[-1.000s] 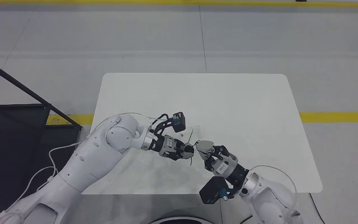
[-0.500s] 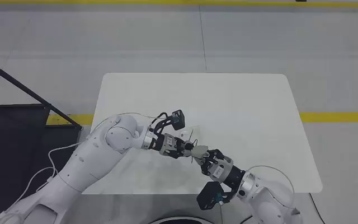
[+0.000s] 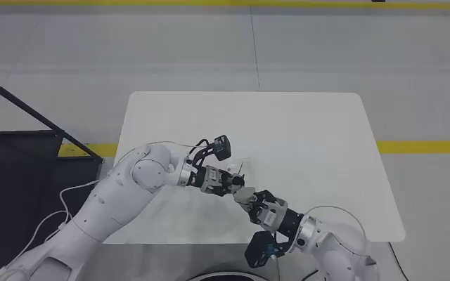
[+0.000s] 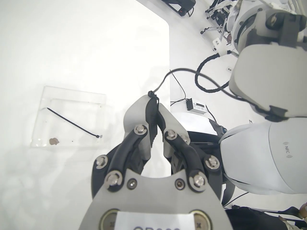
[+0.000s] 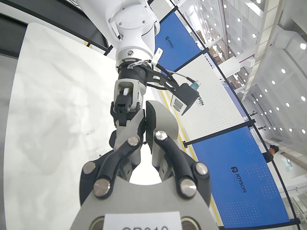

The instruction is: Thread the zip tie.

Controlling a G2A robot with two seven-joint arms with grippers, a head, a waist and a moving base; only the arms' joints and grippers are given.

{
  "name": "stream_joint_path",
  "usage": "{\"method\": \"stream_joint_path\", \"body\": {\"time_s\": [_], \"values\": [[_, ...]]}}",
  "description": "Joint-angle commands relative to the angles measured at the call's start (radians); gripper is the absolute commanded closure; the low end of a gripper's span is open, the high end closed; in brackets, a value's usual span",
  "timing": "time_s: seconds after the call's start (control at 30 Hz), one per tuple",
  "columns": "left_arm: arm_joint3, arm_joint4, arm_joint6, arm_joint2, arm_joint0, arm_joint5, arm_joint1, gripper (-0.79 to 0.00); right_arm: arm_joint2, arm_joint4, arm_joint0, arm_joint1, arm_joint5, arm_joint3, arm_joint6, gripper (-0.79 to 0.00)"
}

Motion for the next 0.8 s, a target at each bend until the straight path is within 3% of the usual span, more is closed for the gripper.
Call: {"method": "stream_joint_path", "body": {"time_s": [0.0,0.53,0.77], "values": [[0.0,0.003,0.003,-0.001,0.001,0.0,0.0,0.0,-0.001,-0.001,0.003,0.001,-0.008,0.0,-0.004,0.0],[-0.01,0.029,0.038,-0.012,0.007,-0.001,-0.001,0.0,0.0,-0.009,0.008,0.008,-0.049,0.001,-0.007,0.0],[-0.013,0.054,0.063,-0.019,0.017,-0.015,0.0,0.0,-0.001,0.006,0.007,0.004,-0.016,0.003,0.061,0.0]]}}
